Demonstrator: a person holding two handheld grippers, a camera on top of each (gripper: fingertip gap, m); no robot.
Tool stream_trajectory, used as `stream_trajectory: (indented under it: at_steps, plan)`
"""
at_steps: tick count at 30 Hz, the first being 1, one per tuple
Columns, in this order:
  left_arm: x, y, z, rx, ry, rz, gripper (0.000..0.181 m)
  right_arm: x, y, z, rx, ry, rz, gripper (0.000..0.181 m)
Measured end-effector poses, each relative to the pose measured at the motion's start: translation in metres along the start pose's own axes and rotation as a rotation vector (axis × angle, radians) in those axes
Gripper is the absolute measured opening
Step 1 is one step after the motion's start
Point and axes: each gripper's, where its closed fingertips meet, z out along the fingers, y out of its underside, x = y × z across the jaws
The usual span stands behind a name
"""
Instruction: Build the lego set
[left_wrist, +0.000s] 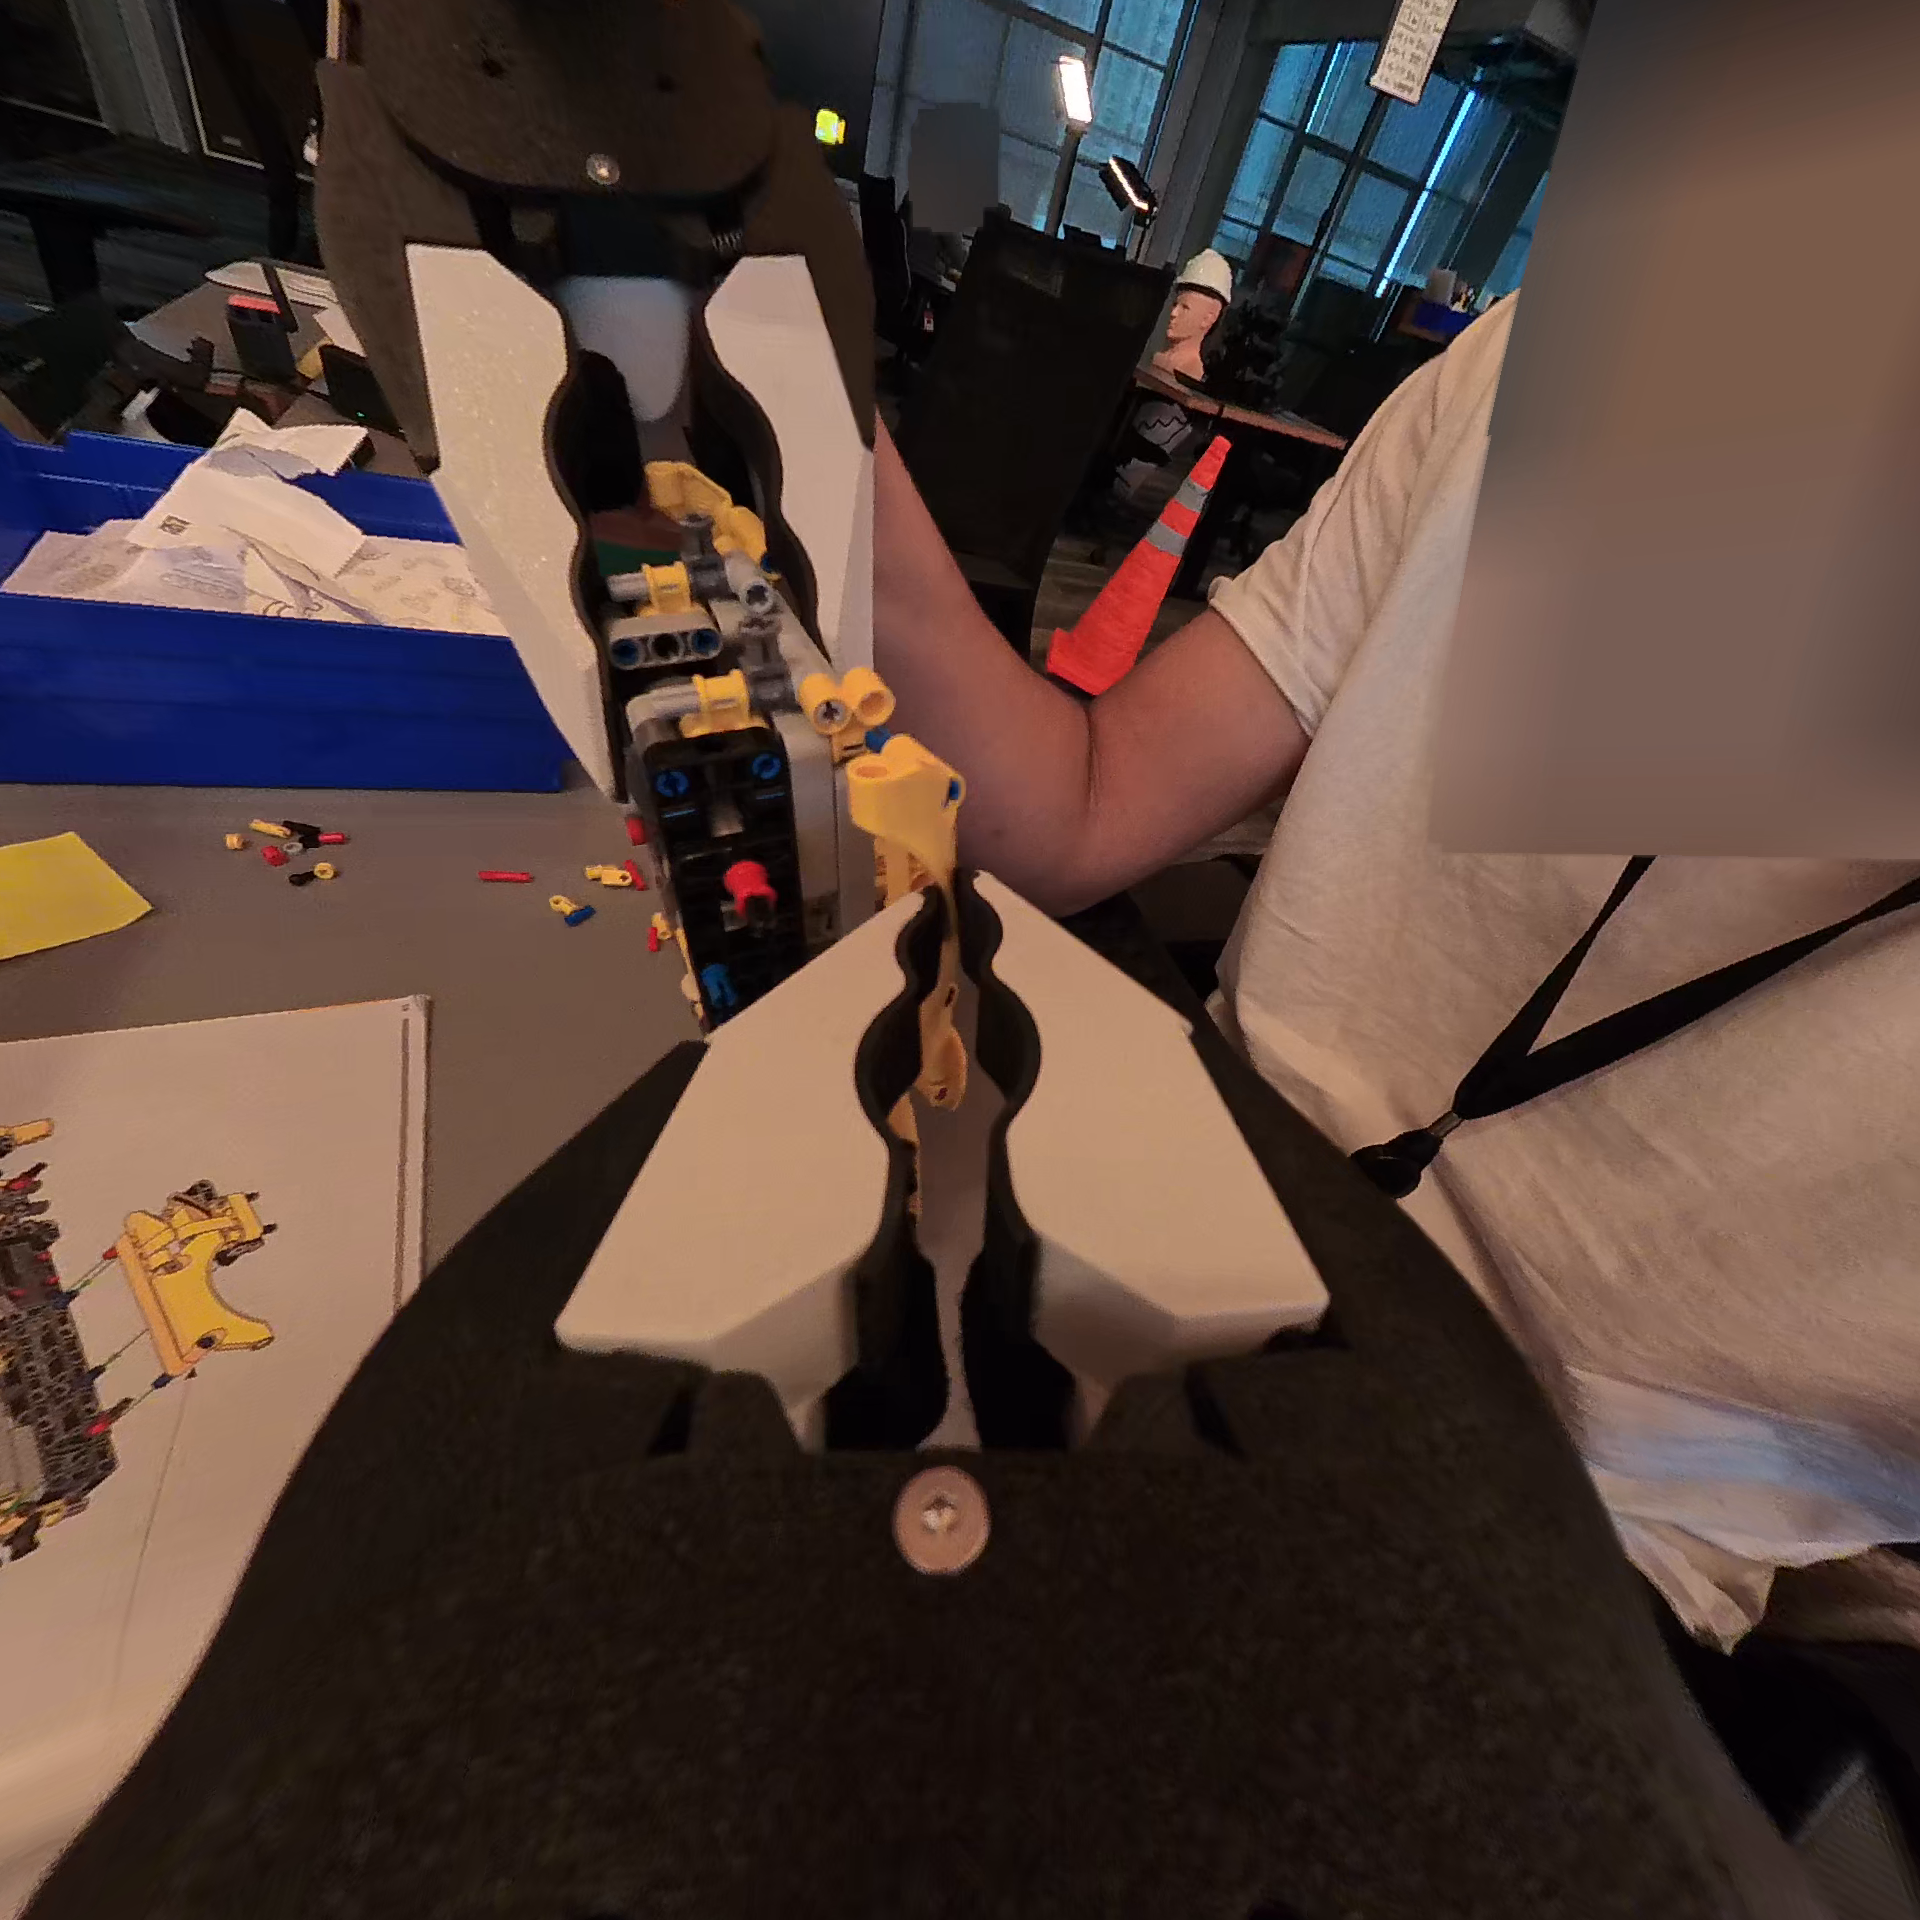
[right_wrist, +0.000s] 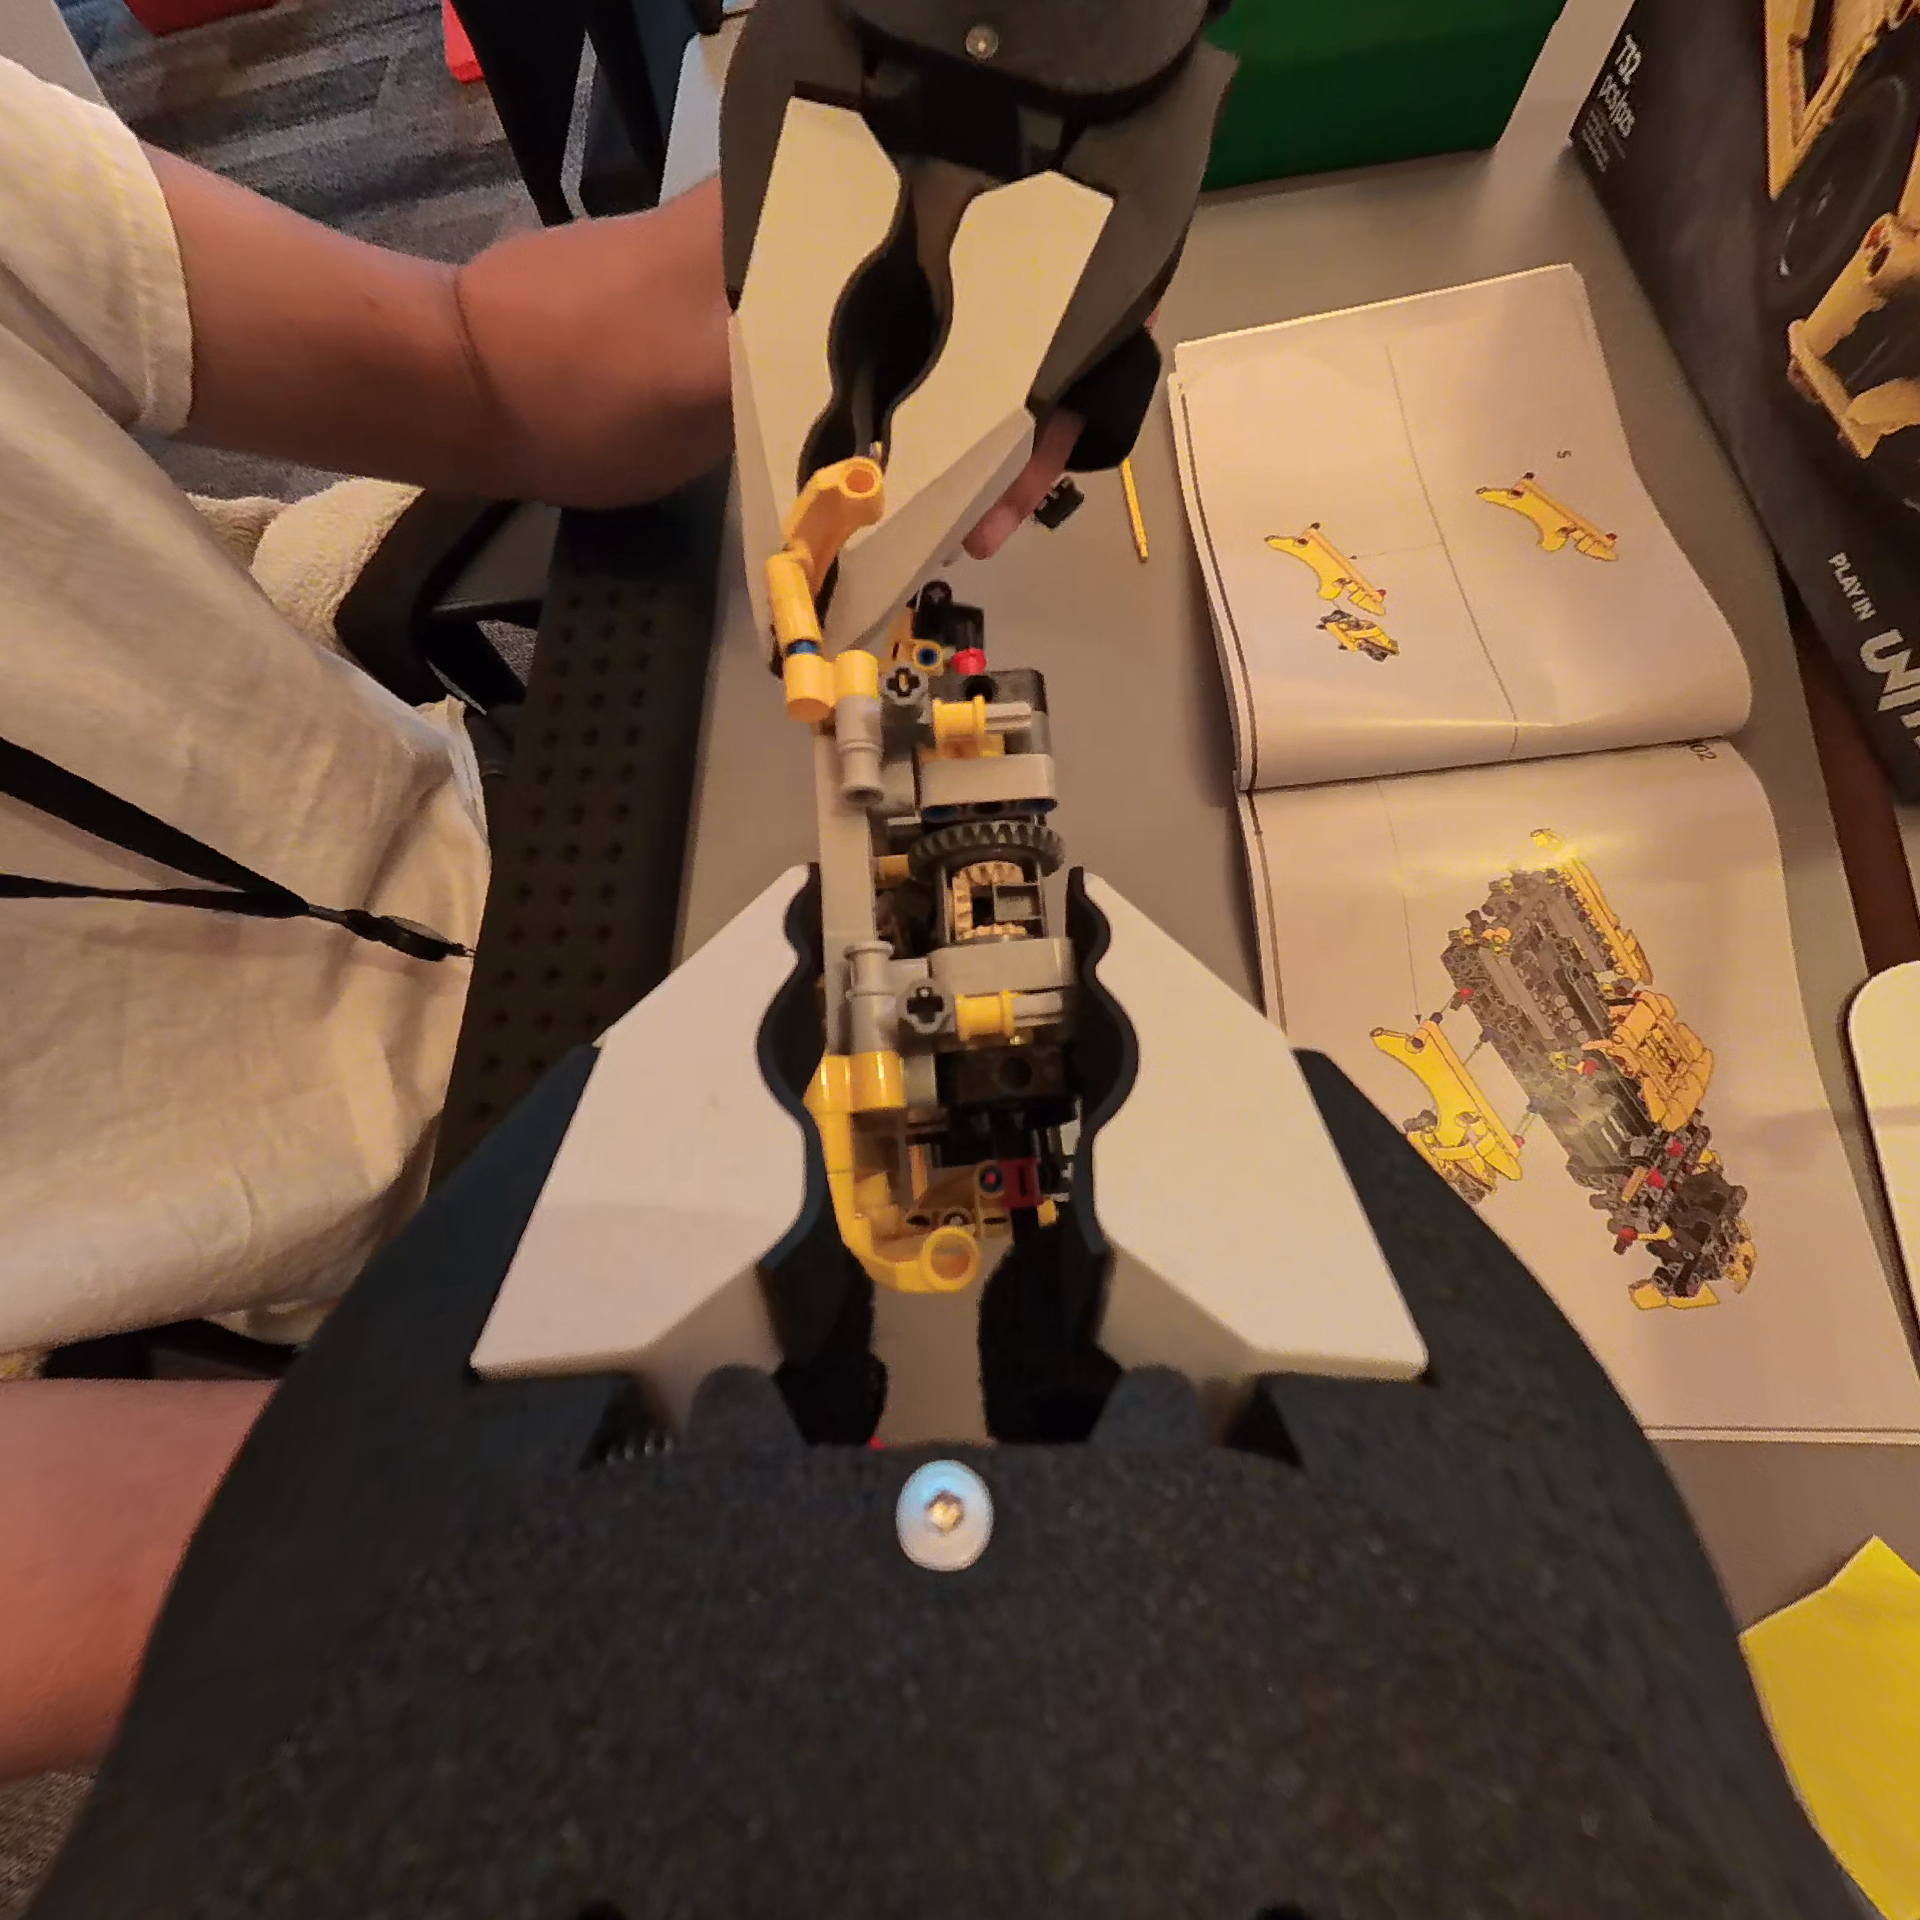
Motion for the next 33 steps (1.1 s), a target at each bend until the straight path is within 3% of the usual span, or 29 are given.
stream_trajectory:
  at_steps: [5,12,28,33]
  plan:
    - [0.0046,-0.0073,-0.0014,0.051,0.038,-0.007,0.001,0.0010,0.0001,-0.0003,0.003,0.003,0.005,0.044]
    - [-0.0011,-0.0032,-0.0029,-0.010,-0.021,0.000,0.001,-0.0004,-0.0005,0.0008,-0.001,0.006,-0.001,0.044]
    - [0.0040,-0.0020,-0.0053,-0.094,0.027,-0.069,0.001,-0.0026,-0.0025,0.0038,-0.014,0.014,-0.011,0.044]
    - [0.0039,-0.0003,-0.0024,-0.128,0.005,0.015,0.001,-0.0041,-0.0021,0.0035,-0.008,0.000,-0.023,0.044]
